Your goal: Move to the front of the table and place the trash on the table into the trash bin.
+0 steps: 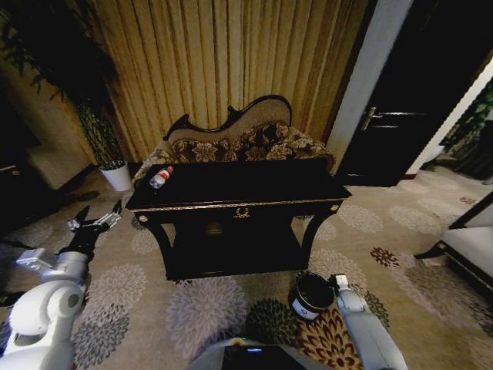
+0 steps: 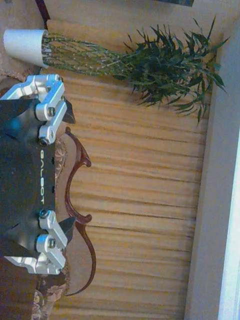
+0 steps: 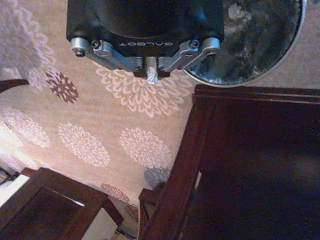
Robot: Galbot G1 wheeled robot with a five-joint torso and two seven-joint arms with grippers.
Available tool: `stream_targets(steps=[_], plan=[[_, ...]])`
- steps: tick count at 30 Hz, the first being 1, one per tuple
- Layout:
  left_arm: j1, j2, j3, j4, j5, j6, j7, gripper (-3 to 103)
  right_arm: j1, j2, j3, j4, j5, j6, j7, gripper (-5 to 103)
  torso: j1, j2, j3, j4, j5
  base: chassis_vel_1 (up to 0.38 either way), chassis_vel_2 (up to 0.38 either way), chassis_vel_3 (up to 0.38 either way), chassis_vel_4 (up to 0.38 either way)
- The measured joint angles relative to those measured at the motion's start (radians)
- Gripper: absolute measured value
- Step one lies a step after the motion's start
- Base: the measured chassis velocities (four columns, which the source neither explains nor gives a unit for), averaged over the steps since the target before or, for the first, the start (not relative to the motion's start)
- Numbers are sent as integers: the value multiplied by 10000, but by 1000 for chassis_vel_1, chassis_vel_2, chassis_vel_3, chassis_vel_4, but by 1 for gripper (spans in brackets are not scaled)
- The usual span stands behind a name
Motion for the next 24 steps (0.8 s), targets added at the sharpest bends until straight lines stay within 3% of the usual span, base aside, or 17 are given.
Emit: stream_targets(steps=[2, 6, 7, 9, 16, 24], plan=[[5, -12, 25, 0, -7, -9, 13, 100, -81, -5, 80, -1, -6, -12, 0, 23, 0, 0, 0, -1, 0, 0, 0, 0, 0], [17, -38, 63, 23, -6, -47, 60, 100, -142, 4, 124, 31, -4, -25, 0, 28, 0, 0, 0, -2, 1, 0, 0, 0, 0], [18, -49, 68, 27, -4, -58, 89, 100, -150, 21, 129, 101, 5, -29, 0, 39, 0, 0, 0, -1, 1, 0, 0, 0, 0], [28, -49, 67, 27, -4, -65, 104, 100, -161, 29, 131, 185, 17, -36, 0, 39, 0, 0, 0, 1, 1, 0, 0, 0, 0], [35, -41, 25, 18, -9, -84, 119, 100, -313, 49, 47, 962, 161, -191, 0, 72, 0, 0, 0, 1, 0, 0, 0, 0, 0], [29, -19, -33, -13, -23, -100, 120, 100, -443, 131, -143, 1619, 315, -377, 0, 97, 0, 0, 0, 0, 0, 0, 0, 0, 0]])
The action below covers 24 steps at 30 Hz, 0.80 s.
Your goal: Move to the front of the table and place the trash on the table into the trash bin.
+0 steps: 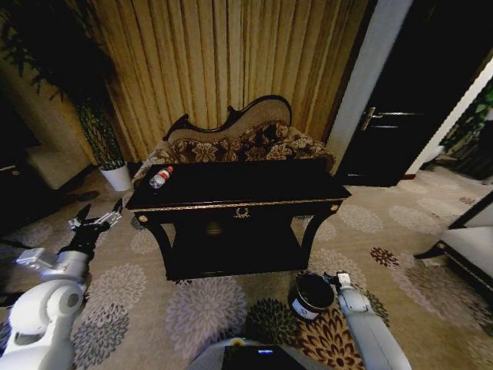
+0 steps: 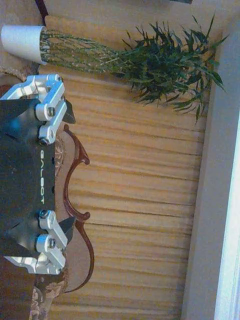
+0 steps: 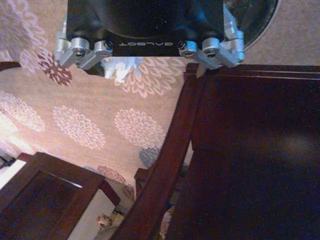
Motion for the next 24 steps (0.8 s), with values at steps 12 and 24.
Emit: stream_targets(steps=[12, 24], plan=[[6, 114, -154, 46, -137, -23, 0, 100, 179, 222, -214, -3, 34, -72, 0, 100, 0, 0, 0, 0, 0, 0, 0, 0, 0], [-120, 109, -7, 130, -134, -14, 2, 100, 150, 159, -389, 752, 831, -151, 1, 100, 0, 0, 0, 0, 3, 0, 0, 0, 0]])
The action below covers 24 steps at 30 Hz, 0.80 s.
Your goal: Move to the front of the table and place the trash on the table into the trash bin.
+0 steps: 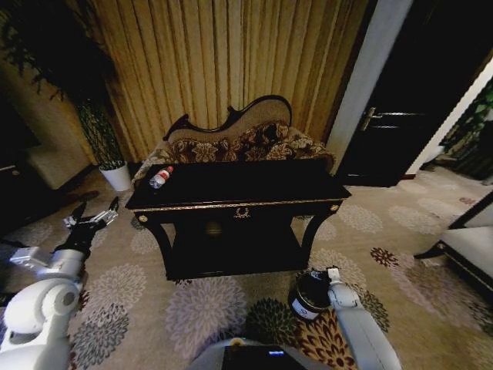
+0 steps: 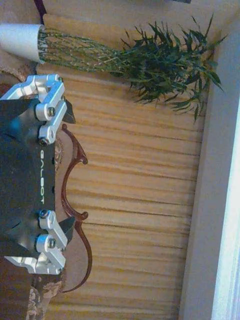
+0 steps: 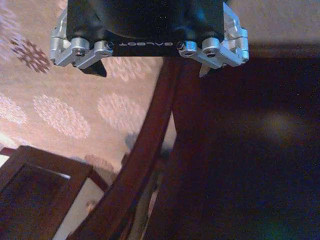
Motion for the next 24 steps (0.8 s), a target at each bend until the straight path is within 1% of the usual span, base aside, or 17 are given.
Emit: stream_targets(steps=[2, 3, 4, 5, 6, 8, 9, 11, 12, 14, 15, 17, 21, 24], plan=[[0, -22, 28, 92, 14, 5, -6, 100, -286, -129, 52, 1131, 1375, 6, 2, 100, -1, 0, 0, -1, -2, 0, 0, 0, 0], [0, -22, 28, 92, 14, 5, -6, 100, -286, -129, 52, 1131, 1375, 6, 2, 100, -1, 0, 0, -1, -2, 0, 0, 0, 0], [0, -27, 58, 129, 25, 4, -7, 100, -455, -173, 106, 1905, 1937, 12, 3, 100, 0, 1, 0, 0, -2, 0, 0, 0, 0], [11, -32, 81, 151, 35, 6, -13, 100, -624, -204, 192, 2794, 2252, -7, 4, 100, -1, 1, -1, -1, -4, 0, 0, 0, 0], [11, -32, 81, 151, 35, 6, -13, 100, -624, -204, 192, 2794, 2252, -7, 4, 100, -1, 1, -1, -1, -4, 0, 0, 0, 0], [31, -55, 143, 167, 51, 7, -16, 100, -896, -296, 237, 4615, 2866, -362, 4, 100, -1, 0, -1, 0, -6, 0, 0, 0, 0], [31, -55, 143, 167, 51, 7, -16, 100, -896, -296, 237, 4615, 2866, -362, 4, 100, -1, 0, -1, 0, -6, 0, 0, 0, 0], [41, -92, 189, 171, 65, 10, -16, 100, -1040, -395, -3, 6118, 3417, -593, 4, 100, -1, 1, -1, 1, -4, 0, 0, 0, 0], [41, -92, 189, 171, 65, 10, -16, 100, -1040, -395, -3, 6118, 3417, -593, 4, 100, -1, 1, -1, 1, -4, 0, 0, 0, 0], [72, -104, 238, 167, 75, 11, -19, 100, -1176, -498, -396, 7457, 3664, -699, 3, 100, 0, 1, -1, 2, -5, 0, 0, 0, 0], [72, -104, 238, 167, 75, 11, -19, 100, -1176, -498, -396, 7457, 3664, -699, 3, 100, 0, 1, -1, 2, -5, 0, 0, 0, 0], [80, -86, 258, 170, 77, 1, -17, 100, -1322, -561, -742, 8498, 3840, -867, 2, 100, 0, 1, -1, 2, -5, 0, 0, 0, 0], [84, -43, 261, 202, 79, -35, -16, 100, -1504, -626, -924, 9190, 3837, -902, 2, 100, -1, 1, -1, -2, -4, 0, 0, 0, 0], [84, -30, 280, 212, 90, -42, -12, 100, -1523, -651, -935, 9338, 3799, -872, 2, 100, -1, 1, -1, 0, -3, 0, 0, 0, 0]])
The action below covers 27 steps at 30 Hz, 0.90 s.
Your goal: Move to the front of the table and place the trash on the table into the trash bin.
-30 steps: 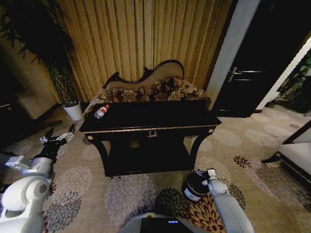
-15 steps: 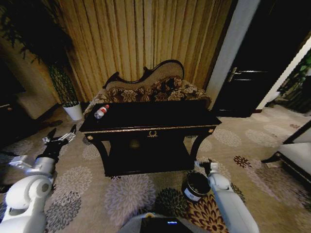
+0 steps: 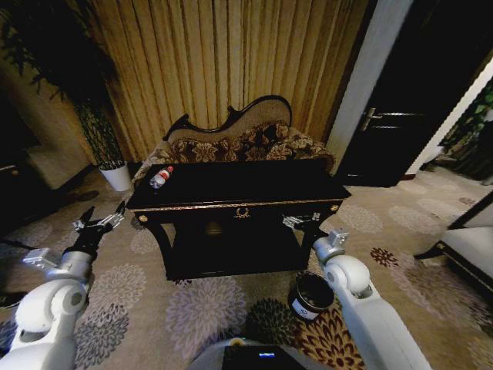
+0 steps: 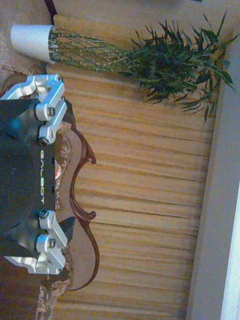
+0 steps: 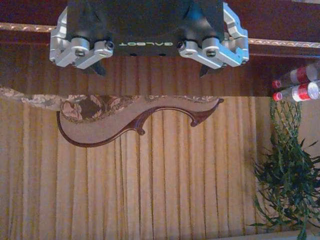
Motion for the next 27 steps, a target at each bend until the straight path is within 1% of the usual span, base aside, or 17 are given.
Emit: stream_targets(steps=[8, 15, 17, 18, 19, 20, 27], plan=[[-73, 11, 87, -61, 129, 20, 5, 100, 108, 82, -81, -36, -106, 316, -2, 100, 0, 0, 0, 2, 1, 0, 0, 0, 0], [-104, 28, 84, -95, 174, 85, 0, 100, 60, 116, -228, -36, -245, 343, -3, 100, -1, 0, -1, -1, 0, 0, 0, 0, 0], [-105, 34, 81, -96, 176, 93, -7, 100, 76, 126, -265, -36, -259, 343, -3, 100, -1, 0, 0, 2, 0, -62, 54, 47, -80], [-105, 37, 81, -101, 177, 99, -7, 100, 110, 136, -294, -44, -266, 343, -3, 100, 0, 0, 0, -1, 1, -62, 86, 62, -80], [-104, 37, 70, -108, 178, 104, -7, 100, 155, 147, -318, -63, -272, 344, -3, 100, 0, 0, 0, 3, 0, -55, 86, 74, -62], [-93, 38, 58, -115, 178, 105, -7, 100, 192, 152, -328, -85, -282, 343, -4, 100, 0, 0, 0, 0, 1, -67, 95, 74, -62], [-42, 37, 16, -128, 180, 111, -9, 100, 211, 175, -305, -127, -316, 344, -3, 100, 1, -1, 1, 1, 1, -73, 78, 69, -77]])
